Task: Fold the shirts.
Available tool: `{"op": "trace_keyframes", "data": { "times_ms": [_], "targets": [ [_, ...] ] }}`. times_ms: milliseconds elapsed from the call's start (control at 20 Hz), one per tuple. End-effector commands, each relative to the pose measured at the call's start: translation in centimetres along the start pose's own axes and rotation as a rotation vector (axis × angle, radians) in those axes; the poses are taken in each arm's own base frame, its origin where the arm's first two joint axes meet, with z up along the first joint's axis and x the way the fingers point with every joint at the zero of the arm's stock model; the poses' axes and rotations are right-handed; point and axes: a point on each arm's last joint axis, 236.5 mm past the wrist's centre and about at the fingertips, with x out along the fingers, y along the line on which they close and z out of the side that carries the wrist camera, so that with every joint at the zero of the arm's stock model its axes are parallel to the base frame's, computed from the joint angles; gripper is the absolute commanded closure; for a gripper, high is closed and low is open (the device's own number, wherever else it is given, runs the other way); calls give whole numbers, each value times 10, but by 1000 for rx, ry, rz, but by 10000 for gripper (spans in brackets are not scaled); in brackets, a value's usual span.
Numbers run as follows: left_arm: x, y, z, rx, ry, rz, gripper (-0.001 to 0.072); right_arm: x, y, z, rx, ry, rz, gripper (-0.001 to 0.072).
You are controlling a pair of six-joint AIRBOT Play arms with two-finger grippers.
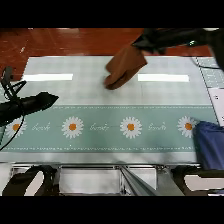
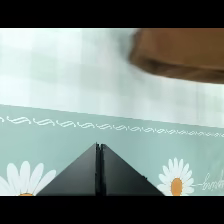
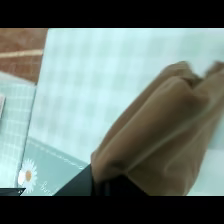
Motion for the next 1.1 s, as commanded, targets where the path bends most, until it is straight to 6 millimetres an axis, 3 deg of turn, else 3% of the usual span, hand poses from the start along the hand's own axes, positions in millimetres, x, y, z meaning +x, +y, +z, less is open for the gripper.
{"op": "trace_keyframes", "data": {
  "times_ms": [0,200,450,650,750,900,1050],
  "targets": [
    [0,-10,0,26,-3,-37,686,-85,-32,17,56,-43,-118,688],
    [5,-24,-6,63,11,-69,686,-185,-79,19,141,-155,-309,689],
    [11,-43,-7,120,-9,-97,686,-297,-138,-34,308,-178,-641,690],
    [17,-58,-6,153,-40,-117,686,-375,-170,-95,476,-201,-886,689],
    [18,-64,-8,166,-39,-128,686,-400,-185,-131,574,-217,-966,689],
    [20,-69,-13,178,-26,-140,686,-427,-218,-213,779,-159,-1112,688],
    [20,-69,-12,178,-29,-139,685,-424,-233,-290,1023,-114,-1154,688]
  ]
}}
